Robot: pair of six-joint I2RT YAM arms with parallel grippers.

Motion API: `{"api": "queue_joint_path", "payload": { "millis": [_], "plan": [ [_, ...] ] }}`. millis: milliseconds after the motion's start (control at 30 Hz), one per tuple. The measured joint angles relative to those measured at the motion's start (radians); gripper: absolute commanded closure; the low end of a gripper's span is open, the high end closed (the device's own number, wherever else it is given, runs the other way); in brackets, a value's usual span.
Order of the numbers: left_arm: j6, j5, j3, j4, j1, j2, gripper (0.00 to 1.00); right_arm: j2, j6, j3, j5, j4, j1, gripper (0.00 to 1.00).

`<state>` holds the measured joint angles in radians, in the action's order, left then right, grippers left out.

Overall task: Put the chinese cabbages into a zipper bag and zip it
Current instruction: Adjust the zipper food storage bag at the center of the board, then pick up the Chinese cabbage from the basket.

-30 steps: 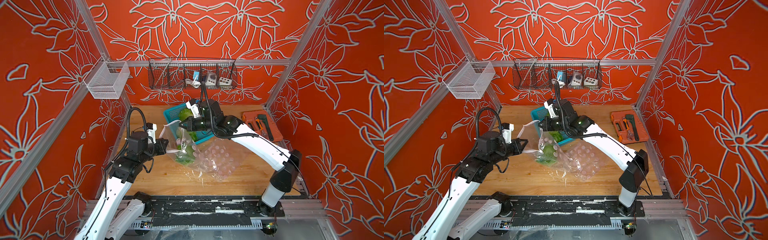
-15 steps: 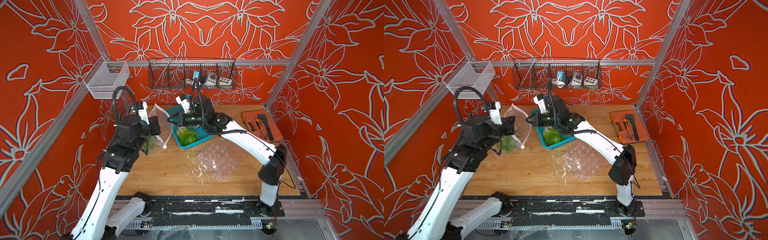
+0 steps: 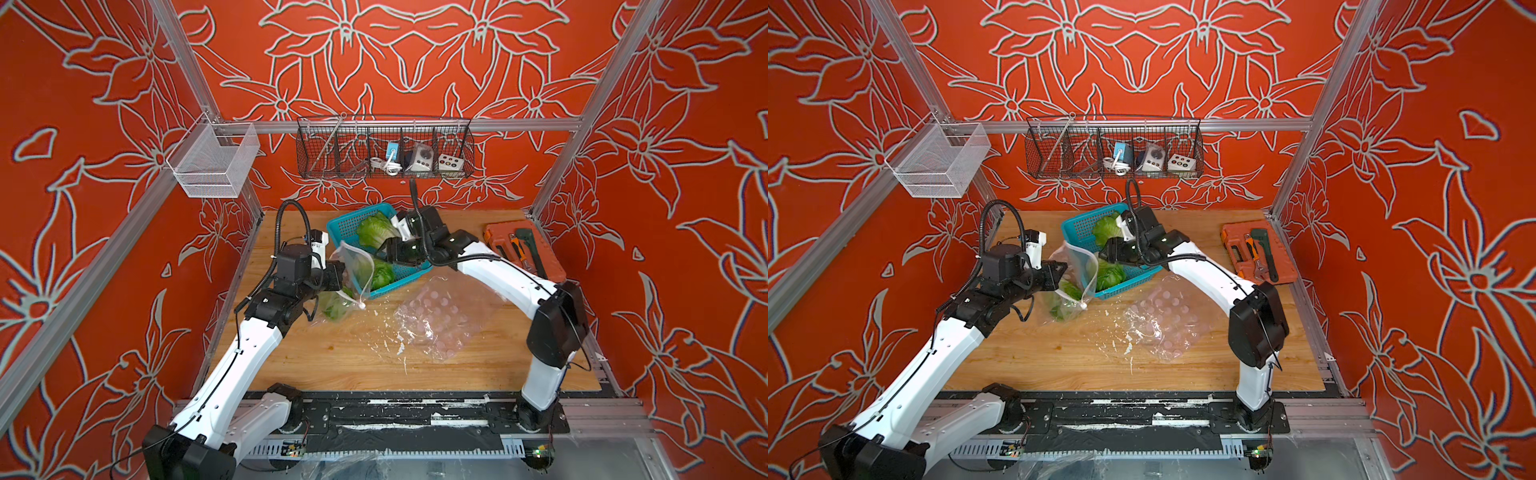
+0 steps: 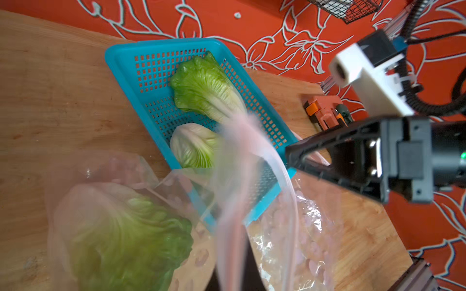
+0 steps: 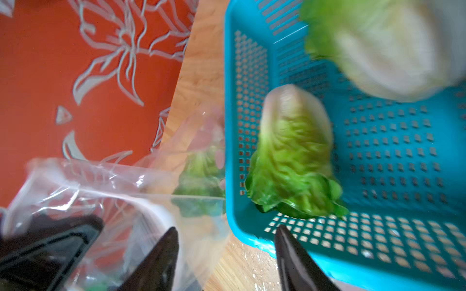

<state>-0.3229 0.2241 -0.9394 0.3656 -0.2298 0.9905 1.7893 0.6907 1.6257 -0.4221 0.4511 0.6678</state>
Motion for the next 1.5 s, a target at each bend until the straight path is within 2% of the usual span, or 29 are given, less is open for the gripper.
{"api": "queue_joint_path", "payload": {
  "millis": [133,367,533,600,767,833,933,1167,1500],
  "plan": [
    [0.000,0.006,-0.003,-0.012,0.000,0.016,1.00,0.008,-0.002,0.027,0.095,0.069,-0.025,0.17],
    [0.009,-0.055,-0.013,-0.002,0.001,-0.015,1.00,0.208,-0.002,0.116,0.137,0.140,-0.003,0.18],
    [0.012,-0.071,-0.013,0.000,0.002,-0.045,1.00,0.324,-0.012,0.178,0.133,0.161,0.008,0.28],
    [0.012,-0.066,-0.013,0.000,0.002,-0.048,1.00,0.345,-0.025,0.194,0.131,0.169,0.011,0.36],
    [0.015,-0.053,-0.013,0.000,0.003,-0.066,1.00,0.346,-0.060,0.201,0.095,0.138,0.011,0.77],
    [0.020,-0.050,-0.013,0.000,0.003,-0.076,1.00,0.336,-0.070,0.197,0.080,0.124,0.010,0.86],
    [0.028,-0.047,-0.013,0.000,0.003,-0.093,1.00,0.290,-0.089,0.174,0.069,0.109,0.005,0.91],
    [0.039,-0.045,-0.013,0.001,0.003,-0.098,1.00,0.068,-0.097,0.051,0.062,0.071,-0.019,0.97],
    [0.037,-0.042,-0.015,-0.004,0.003,-0.095,1.00,-0.114,-0.131,-0.002,0.072,0.151,-0.042,1.00]
  ]
}}
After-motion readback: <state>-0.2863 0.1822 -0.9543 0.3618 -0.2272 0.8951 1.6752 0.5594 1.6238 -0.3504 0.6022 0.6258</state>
